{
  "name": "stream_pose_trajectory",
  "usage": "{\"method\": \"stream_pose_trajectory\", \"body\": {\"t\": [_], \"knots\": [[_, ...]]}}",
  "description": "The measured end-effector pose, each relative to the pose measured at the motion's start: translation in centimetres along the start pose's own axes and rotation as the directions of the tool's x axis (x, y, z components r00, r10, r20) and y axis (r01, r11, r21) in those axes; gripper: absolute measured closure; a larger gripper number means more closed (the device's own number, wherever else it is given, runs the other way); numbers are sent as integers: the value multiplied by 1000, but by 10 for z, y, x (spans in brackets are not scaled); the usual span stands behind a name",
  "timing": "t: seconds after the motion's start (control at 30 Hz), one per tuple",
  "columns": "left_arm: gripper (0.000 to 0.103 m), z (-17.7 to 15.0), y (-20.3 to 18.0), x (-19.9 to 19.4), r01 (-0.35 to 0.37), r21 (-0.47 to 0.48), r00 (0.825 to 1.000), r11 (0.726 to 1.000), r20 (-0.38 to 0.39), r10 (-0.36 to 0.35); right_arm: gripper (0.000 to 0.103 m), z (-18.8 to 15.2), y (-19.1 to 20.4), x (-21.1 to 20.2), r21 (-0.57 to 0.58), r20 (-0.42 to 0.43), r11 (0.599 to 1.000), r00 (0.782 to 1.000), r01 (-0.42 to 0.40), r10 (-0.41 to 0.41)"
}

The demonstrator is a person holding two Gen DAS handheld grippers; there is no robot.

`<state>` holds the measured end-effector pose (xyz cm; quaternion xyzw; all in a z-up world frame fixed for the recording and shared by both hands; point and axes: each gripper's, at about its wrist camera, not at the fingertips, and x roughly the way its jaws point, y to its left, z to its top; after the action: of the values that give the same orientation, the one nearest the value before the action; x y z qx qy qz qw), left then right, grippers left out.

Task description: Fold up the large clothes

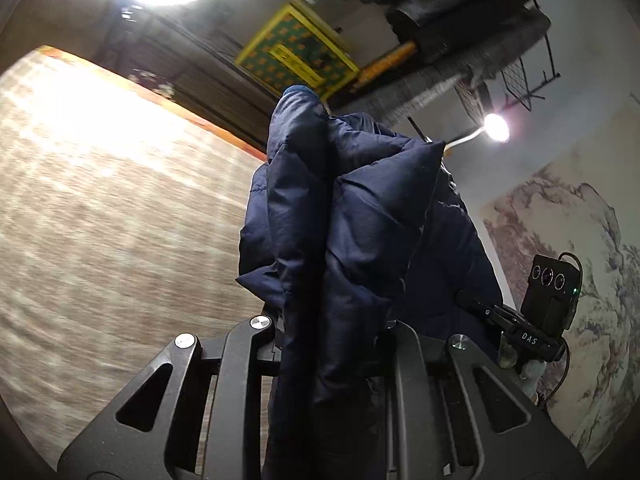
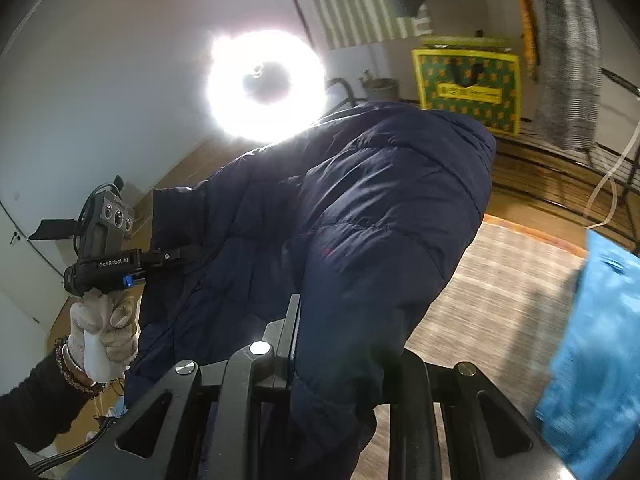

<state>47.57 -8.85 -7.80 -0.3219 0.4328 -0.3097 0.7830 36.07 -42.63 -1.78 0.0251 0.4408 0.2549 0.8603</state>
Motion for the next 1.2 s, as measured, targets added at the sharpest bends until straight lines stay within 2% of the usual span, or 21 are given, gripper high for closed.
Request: {"method": "stream_pose_trajectory", "body": {"t": [0.3,0.57,0.9,1.03,1.2], "knots": [[87,-20,-69,56,61,87,995,994,-85,-53,83,-17,-48,-65,17,33,995,995,96,-96],[87,-29,-144,122,129,159,983,979,-147,-106,83,-30,-103,-127,69,90,981,979,179,-184],[87,-39,-228,219,187,230,966,955,-222,-136,83,-57,-176,-195,143,125,936,933,321,-339],[87,-44,-253,254,203,247,959,948,-247,-141,83,-59,-214,-203,179,124,913,913,366,-390],[87,-48,-272,285,208,264,959,942,-244,-144,83,-53,-247,-209,194,123,892,892,408,-435]]}}
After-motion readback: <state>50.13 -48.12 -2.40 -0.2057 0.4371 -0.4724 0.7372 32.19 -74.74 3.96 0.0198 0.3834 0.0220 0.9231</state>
